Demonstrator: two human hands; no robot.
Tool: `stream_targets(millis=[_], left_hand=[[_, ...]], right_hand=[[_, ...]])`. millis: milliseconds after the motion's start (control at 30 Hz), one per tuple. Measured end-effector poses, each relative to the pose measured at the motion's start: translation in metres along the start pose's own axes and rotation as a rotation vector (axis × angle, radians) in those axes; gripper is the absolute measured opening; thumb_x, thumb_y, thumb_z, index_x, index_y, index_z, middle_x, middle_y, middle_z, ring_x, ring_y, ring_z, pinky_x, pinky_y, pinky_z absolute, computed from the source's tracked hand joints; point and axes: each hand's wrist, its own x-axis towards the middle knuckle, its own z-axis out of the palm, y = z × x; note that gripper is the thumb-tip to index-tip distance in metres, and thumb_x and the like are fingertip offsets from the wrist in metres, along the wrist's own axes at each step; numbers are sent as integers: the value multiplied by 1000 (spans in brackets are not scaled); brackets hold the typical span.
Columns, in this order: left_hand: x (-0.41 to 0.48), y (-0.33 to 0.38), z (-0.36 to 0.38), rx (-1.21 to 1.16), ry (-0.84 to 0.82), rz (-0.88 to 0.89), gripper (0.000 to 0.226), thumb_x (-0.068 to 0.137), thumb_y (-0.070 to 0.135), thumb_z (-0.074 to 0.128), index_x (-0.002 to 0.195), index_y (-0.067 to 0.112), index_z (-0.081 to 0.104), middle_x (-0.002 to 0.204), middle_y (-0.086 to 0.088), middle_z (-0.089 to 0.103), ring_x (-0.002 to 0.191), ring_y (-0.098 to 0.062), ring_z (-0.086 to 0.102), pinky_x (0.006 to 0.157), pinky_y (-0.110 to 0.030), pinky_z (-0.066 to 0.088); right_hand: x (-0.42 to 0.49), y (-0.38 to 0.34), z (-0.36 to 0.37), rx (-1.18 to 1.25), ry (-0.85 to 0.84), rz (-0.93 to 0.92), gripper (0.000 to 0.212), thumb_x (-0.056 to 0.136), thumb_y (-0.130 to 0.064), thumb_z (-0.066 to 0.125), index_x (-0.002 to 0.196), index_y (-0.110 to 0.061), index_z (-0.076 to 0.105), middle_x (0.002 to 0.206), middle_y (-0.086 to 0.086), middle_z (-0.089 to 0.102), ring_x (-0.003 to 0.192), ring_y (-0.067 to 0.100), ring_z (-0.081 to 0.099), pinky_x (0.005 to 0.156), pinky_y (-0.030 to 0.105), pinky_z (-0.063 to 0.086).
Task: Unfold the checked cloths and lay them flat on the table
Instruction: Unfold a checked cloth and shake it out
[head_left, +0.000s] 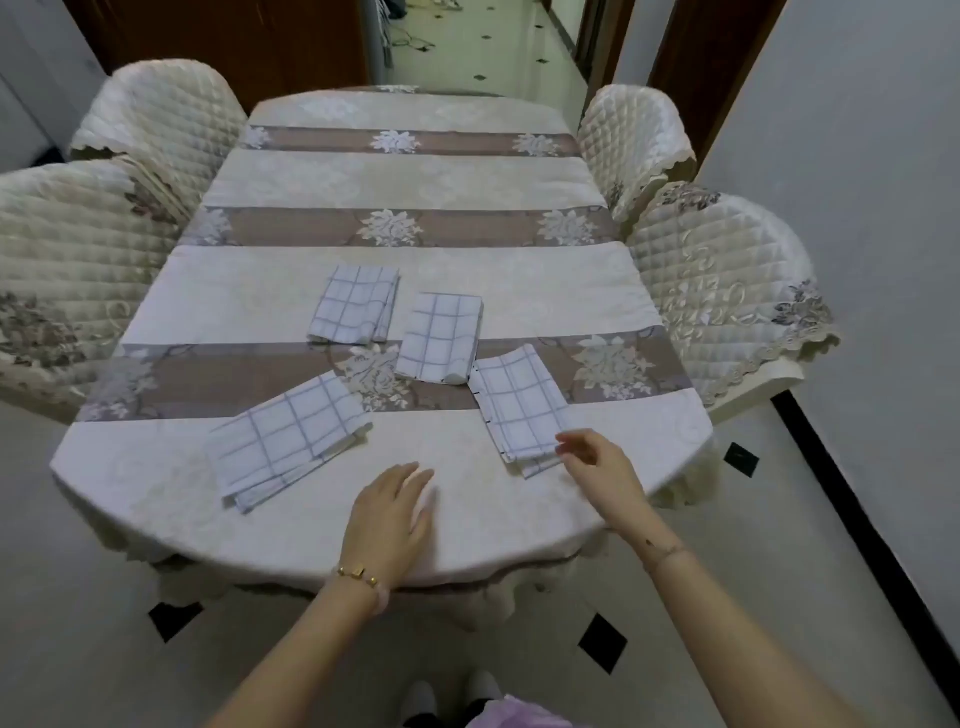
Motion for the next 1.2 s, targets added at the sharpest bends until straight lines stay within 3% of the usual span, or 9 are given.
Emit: stream_targets(millis=[100,200,300,567,767,867,1000,1100,1200], left_hand=[[5,1,9,94,-107,-51,46,77,33,37,102,19,73,108,-4,73,97,-26,71,76,-42,57],[1,0,20,138,-97,-85,46,80,32,37,107,21,72,116,-2,70,106,-26,68,93,-41,49],[-2,-3,27,164,-47,-80,47,81,32,36,113,21,70,121,-1,68,111,-26,65,99,-37,29],[-2,-6,25,127,-56,-63,47,82,32,36,116,21,68,123,-1,67,113,-26,65,99,-35,26],[-4,-2,22,46,-102,-106,48,84,33,36,121,21,64,129,-1,63,119,-25,59,113,-28,8],[-7,-2,23,24,-116,-98,49,85,33,35,122,21,64,130,-1,62,120,-25,59,115,-26,-2],[-4,-2,21,6,-159,-97,52,84,35,32,123,21,63,133,-1,60,123,-26,57,113,-28,9],[-2,11,5,-321,-90,-163,60,87,45,24,135,21,50,145,4,43,141,-20,34,116,-28,15],[0,38,-22,-996,-81,-338,36,96,24,52,131,18,50,137,4,50,125,-10,46,96,-4,36]], right_hand=[[26,-9,-5,-90,23,-15,34,90,-12,50,123,-17,55,120,-4,59,111,13,53,88,25,41],[48,-11,-6,-142,57,8,39,90,-16,52,129,-15,51,131,-1,55,121,19,49,88,26,38],[65,-7,-3,-188,70,36,42,87,-18,60,127,-10,52,128,5,57,118,25,52,88,29,41],[74,-1,4,-299,42,188,38,80,-18,64,117,-8,59,103,8,63,105,29,57,76,28,41],[58,0,1,42,94,255,5,84,-8,59,88,-6,60,79,5,60,83,26,57,68,30,45],[45,2,0,253,113,296,21,87,-2,52,107,-3,57,97,10,65,84,24,60,70,29,48],[23,2,-3,478,107,323,28,88,3,49,113,-2,59,106,18,67,91,30,64,82,39,52],[8,-2,-2,609,83,309,27,90,1,48,114,-4,59,104,16,68,88,29,65,77,36,54],[-6,-6,6,669,36,283,25,91,0,48,112,-6,60,104,13,70,90,28,67,69,30,56]])
